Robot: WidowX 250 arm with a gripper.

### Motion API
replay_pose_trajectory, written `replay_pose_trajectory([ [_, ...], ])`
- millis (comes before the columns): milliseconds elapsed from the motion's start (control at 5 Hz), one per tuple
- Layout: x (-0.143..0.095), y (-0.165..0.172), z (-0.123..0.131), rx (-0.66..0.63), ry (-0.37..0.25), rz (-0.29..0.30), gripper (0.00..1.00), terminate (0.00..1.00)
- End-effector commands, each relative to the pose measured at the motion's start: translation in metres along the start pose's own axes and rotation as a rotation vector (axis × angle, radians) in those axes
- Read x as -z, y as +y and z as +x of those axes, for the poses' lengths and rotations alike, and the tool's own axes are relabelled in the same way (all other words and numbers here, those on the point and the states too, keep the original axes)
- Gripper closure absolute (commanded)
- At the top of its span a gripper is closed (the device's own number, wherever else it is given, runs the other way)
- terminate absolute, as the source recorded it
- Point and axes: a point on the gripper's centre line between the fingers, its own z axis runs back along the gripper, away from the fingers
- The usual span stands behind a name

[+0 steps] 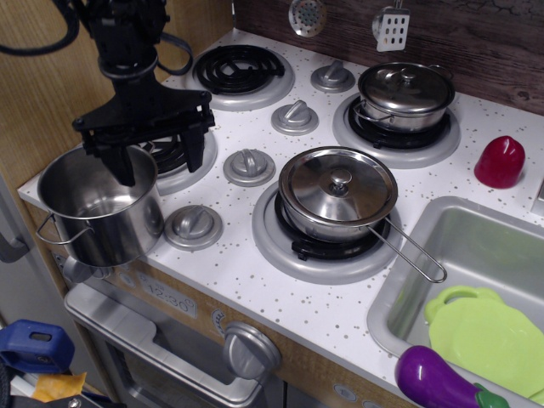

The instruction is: Put pot on stove which is near stove

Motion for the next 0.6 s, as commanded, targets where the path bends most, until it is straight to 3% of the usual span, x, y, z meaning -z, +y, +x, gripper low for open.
replay_pose_trajectory([
  [0, 0.010, 0.005, 0.000, -0.037, -0.045, -0.018, 0.00, 0.00],
  [200, 0.022, 0.011, 0.001, -0.040, -0.039, -0.048, 0.00, 0.00],
  [400, 0.024, 0.013, 0.004, -0.042, -0.022, -0.057, 1.00, 0.00],
])
